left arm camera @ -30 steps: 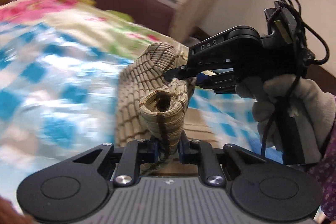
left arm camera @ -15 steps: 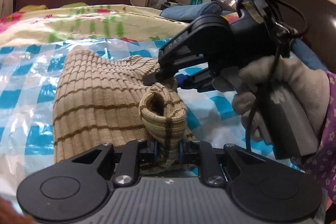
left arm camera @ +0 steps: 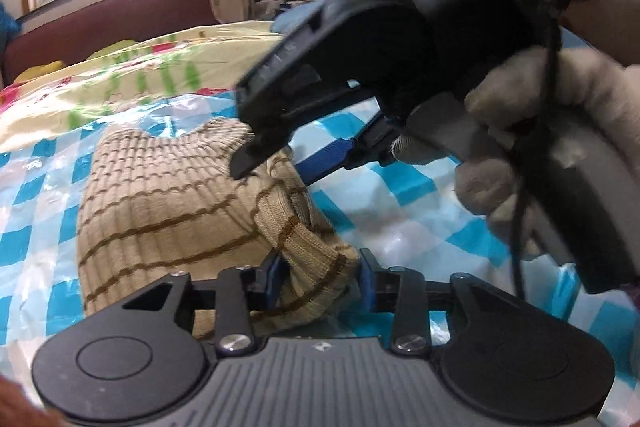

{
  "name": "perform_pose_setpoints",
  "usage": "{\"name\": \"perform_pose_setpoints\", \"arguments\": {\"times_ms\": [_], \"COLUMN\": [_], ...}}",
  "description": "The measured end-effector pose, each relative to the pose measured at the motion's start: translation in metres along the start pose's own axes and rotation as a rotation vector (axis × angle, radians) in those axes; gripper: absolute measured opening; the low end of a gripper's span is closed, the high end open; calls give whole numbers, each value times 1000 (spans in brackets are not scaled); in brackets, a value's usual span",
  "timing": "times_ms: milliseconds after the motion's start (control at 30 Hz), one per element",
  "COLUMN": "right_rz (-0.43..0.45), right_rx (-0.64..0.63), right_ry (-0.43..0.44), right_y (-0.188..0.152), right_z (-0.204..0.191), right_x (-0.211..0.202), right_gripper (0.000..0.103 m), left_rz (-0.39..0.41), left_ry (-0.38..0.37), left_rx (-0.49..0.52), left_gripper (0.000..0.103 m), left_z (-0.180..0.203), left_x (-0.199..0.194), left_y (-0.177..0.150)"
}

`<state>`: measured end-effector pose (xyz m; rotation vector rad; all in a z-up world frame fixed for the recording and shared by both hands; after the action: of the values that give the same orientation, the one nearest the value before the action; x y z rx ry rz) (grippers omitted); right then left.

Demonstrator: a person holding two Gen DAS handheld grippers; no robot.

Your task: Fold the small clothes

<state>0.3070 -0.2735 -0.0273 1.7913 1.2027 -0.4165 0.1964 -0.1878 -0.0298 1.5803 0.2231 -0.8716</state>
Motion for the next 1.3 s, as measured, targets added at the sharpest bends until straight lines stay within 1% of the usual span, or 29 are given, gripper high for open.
{"name": "perform_pose_setpoints", "arguments": {"times_ms": [33,67,133,167,200,300,400,500,567,633,667,700,767,833,900,967,1000,1067,1133,1200,1233,1300], "right_rz": [-15,-37,-51,-43,-36,-17,28,44,67,89,126,160,207,184,140,99,89,93,119,148,158,175], "right_rx": [-2,-7,-15,-10,7,76,78,79,96,82,85,84,92,103,121,129,140,147,134,93,60,44], "right_ry": [13,21,-19,-45,-52,-18,-26,-18,-60,-108,-139,-152,-130,-72,-35,-24,-30,-49,-56,-41,-49,-40], "right_y": [-4,-9,-16,-17,-18,-13,-5,3,9,13,16,18,20,20,18,15,14,14,17,21,22,24], "right_z": [-2,-4,-3,1,5,14,14,14,17,20,22,24,27,23,18,15,14,14,12,6,2,-3], "right_x": [-1,1,6,8,10,11,6,4,6,2,-4,-11,-24,-21,-6,14,22,32,29,19,13,6], "right_gripper": [54,55,56,55,53,54,56,56,56,55,56,56,56,56,55,53,48,34,12,11,11,10], "left_rz": [-8,-16,-23,-30,-39,-58,-51,-40,-26,-8,2,10,21,19,15,12,9,1,-2,1,4,10], "left_ry": [-14,-29,-44,-47,-52,-72,-51,-46,-35,-19,-13,-7,6,34,53,64,70,77,80,78,78,79], "left_rx": [1,3,20,26,20,-16,-21,-69,-102,-113,-117,-122,-139,-159,-186,-199,-200,-194,-190,-192,-193,-195], "left_gripper": [42,42,42,42,42,42,42,43,43,43,43,43,44,44,44,44,44,44,44,44,44,44], "left_z": [1,2,1,-1,-3,-16,-31,-47,-57,-65,-69,-74,-85,-95,-105,-110,-113,-115,-117,-117,-118,-119], "left_x": [0,-1,-5,-9,-12,-23,-33,-39,-40,-43,-46,-47,-45,-41,-39,-38,-39,-36,-36,-35,-35,-35], "left_y": [-1,-3,-6,-9,-11,-15,-14,-11,-7,-5,-5,-5,-2,-3,-4,-5,-6,-8,-10,-9,-9,-7]}}
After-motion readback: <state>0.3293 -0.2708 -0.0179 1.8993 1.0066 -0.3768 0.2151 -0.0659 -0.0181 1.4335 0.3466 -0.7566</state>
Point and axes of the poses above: each gripper's, at about its wrist camera, not at the fingertips, and x roughly the way its jaws point, z to its right, y to its top, the point moved 5 cm from there along x, roughly the way its jaws point, and after that the axes turned 1 degree about y, right-handed, at the moved point
